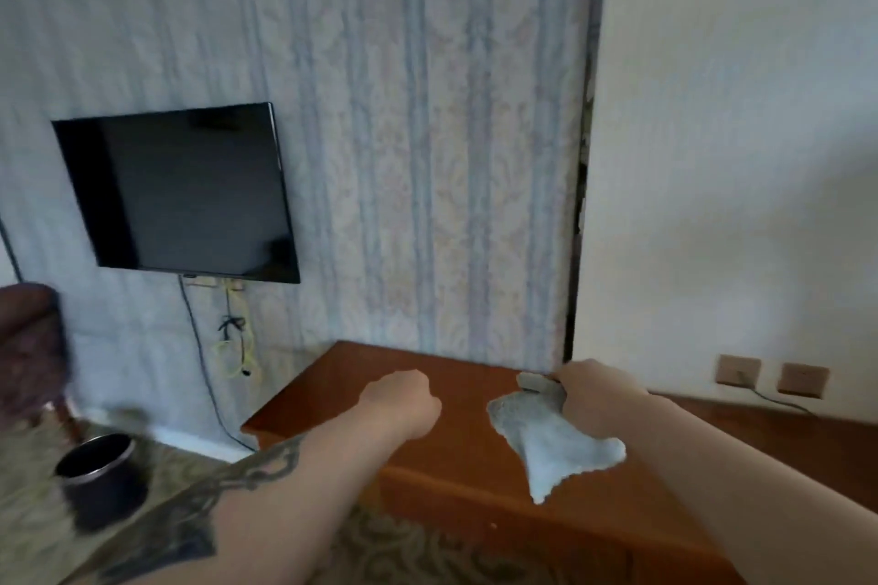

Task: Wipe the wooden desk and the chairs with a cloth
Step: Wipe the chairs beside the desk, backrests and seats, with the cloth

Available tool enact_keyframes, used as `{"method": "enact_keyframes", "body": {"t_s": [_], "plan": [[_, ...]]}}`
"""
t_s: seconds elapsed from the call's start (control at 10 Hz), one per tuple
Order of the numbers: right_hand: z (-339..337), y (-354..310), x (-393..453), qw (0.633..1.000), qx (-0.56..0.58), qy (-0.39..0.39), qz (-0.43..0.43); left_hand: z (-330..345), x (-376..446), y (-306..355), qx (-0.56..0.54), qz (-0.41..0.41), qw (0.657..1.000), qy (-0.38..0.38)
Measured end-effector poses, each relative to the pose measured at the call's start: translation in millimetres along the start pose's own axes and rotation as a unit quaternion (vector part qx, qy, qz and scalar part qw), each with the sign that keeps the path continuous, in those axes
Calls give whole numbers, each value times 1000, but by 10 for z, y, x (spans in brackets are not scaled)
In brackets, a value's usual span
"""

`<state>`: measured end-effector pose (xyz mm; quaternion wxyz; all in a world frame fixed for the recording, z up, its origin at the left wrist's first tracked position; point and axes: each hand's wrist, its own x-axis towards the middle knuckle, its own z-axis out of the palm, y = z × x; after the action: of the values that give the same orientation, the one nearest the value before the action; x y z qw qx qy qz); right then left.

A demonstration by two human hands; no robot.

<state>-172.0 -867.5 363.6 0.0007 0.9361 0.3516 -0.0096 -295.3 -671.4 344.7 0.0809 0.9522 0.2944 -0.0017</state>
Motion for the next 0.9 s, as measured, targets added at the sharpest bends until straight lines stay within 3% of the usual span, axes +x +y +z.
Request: {"method": "enact_keyframes", "body": {"t_s": [0.2, 0.4, 0.7, 0.9], "plan": [[51, -1071, 897, 997, 23, -3, -68, -66, 404, -1096, -27, -60, 998, -12], [371, -1559, 1875, 991, 36, -44, -118, 163, 1022, -1802, -74, -126, 989, -25], [465, -1664, 3534, 981, 23, -92, -168, 217, 2442, -2031, -72, -181, 980, -33], [749, -2294, 4604, 969, 42, -138, -198, 291, 3268, -2571, -62, -222, 972, -35]]}}
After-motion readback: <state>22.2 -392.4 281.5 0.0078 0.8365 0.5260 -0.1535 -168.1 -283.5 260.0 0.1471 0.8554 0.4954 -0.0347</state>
